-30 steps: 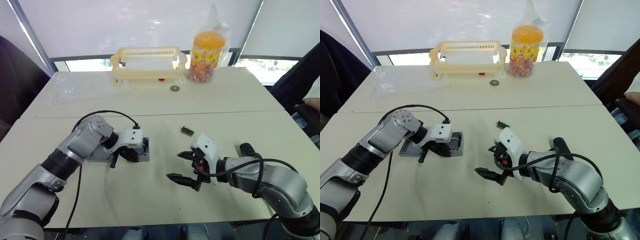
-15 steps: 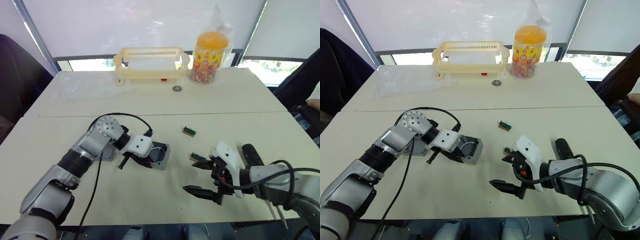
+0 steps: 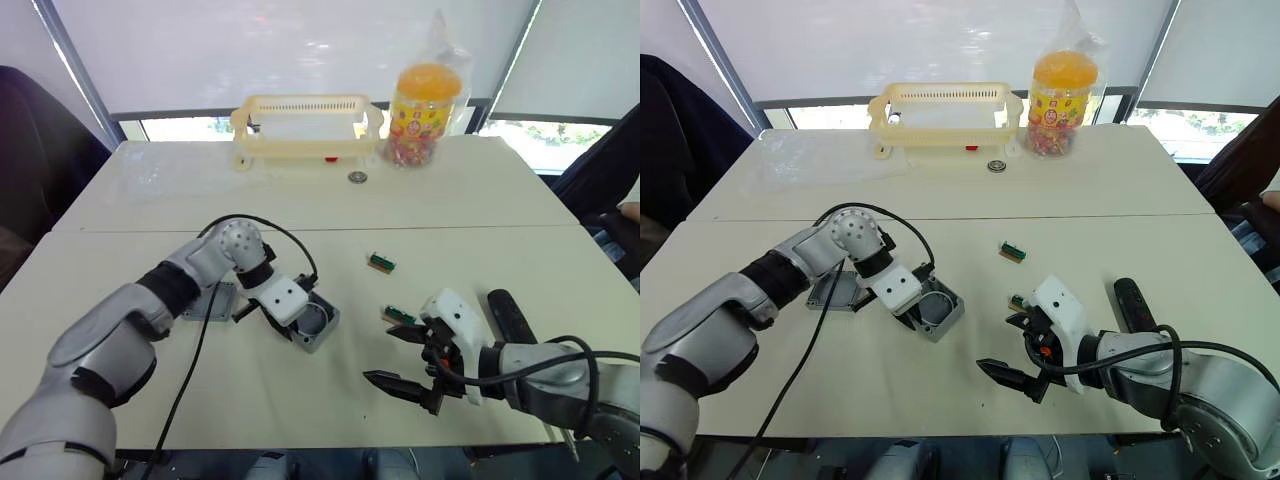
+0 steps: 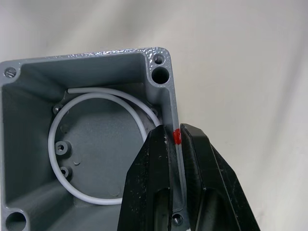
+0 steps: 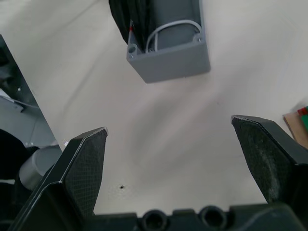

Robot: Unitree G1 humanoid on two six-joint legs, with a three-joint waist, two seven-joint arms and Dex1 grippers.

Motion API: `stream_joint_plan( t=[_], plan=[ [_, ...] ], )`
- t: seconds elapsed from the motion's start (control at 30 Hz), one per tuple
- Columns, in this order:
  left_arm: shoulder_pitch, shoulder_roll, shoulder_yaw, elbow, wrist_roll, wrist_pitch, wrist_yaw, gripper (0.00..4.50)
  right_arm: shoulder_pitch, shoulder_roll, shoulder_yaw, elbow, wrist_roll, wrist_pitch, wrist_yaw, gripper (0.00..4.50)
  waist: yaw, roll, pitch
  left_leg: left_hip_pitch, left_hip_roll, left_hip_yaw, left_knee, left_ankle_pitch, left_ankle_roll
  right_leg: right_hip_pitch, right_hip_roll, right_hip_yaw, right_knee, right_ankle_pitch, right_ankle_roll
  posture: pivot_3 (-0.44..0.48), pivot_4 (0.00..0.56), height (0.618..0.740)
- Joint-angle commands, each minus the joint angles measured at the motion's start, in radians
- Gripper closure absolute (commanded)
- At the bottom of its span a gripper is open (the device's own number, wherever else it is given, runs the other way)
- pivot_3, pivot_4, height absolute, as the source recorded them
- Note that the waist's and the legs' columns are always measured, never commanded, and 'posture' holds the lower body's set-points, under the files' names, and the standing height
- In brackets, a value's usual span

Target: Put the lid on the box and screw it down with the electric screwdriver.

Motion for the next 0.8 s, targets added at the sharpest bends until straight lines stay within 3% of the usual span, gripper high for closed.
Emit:
stream_joint_plan(
  t=[0.03, 0.23, 0.37, 0.47, 0.63, 0.8],
  plan=[
    [-0.042, -0.013, -0.038, 0.017, -0.037, -0.051, -0.003, 4.44, 0.009, 0.009, -0.018, -0.045, 0.025, -0.017, -0.029, 0.0, -0.001, 0.0, 0.0, 0.0, 0.0, 0.0, 0.0, 0.0, 0.0, 0.0, 0.0, 0.0, 0.0, 0.0, 0.0, 0.0, 0.15, 0.74],
    [-0.065, -0.012, -0.093, 0.017, -0.069, -0.042, -0.003, 4.44, 0.017, 0.021, -0.001, -0.045, 0.029, -0.027, -0.061, 0.0, -0.003, 0.0, 0.0, 0.0, 0.0, 0.0, 0.0, 0.0, 0.0, 0.0, 0.0, 0.0, 0.0, 0.0, 0.0, 0.0, 0.15, 0.74],
    [-0.067, 0.004, -0.111, -0.003, -0.106, -0.012, -0.003, 2.9, 0.013, 0.021, 0.012, -0.033, 0.021, -0.036, -0.064, 0.0, -0.003, 0.0, 0.0, 0.0, 0.0, 0.0, 0.0, 0.0, 0.0, 0.0, 0.0, 0.0, 0.0, 0.0, 0.0, 0.0, 0.15, 0.74],
    [-0.079, 0.018, -0.087, -0.023, -0.122, 0.028, -0.003, 1.34, 0.008, 0.008, 0.012, -0.022, 0.023, -0.044, -0.047, 0.0, -0.003, 0.0, 0.0, 0.0, 0.0, 0.0, 0.0, 0.0, 0.0, 0.0, 0.0, 0.0, 0.0, 0.0, 0.0, 0.0, 0.15, 0.74],
    [-0.137, 0.107, -0.054, -0.136, -0.194, 0.129, -0.003, 1.34, -0.017, -0.005, -0.003, -0.003, 0.05, -0.05, -0.015, 0.0, -0.006, 0.0, 0.0, 0.0, 0.0, -0.001, 0.0, 0.0, 0.0, 0.0, 0.001, 0.0, 0.0, 0.0, 0.0, 0.0, 0.15, 0.74],
    [-0.176, 0.245, 0.117, -0.261, -0.346, 0.44, -0.003, 1.34, -0.09, -0.01, -0.039, 0.059, 0.135, -0.064, 0.035, 0.0, -0.023, 0.0, 0.0, 0.0, 0.001, -0.001, 0.0, 0.0, 0.0, 0.0, 0.001, 0.0, 0.001, 0.0, 0.0, 0.0, 0.15, 0.74]
  ],
)
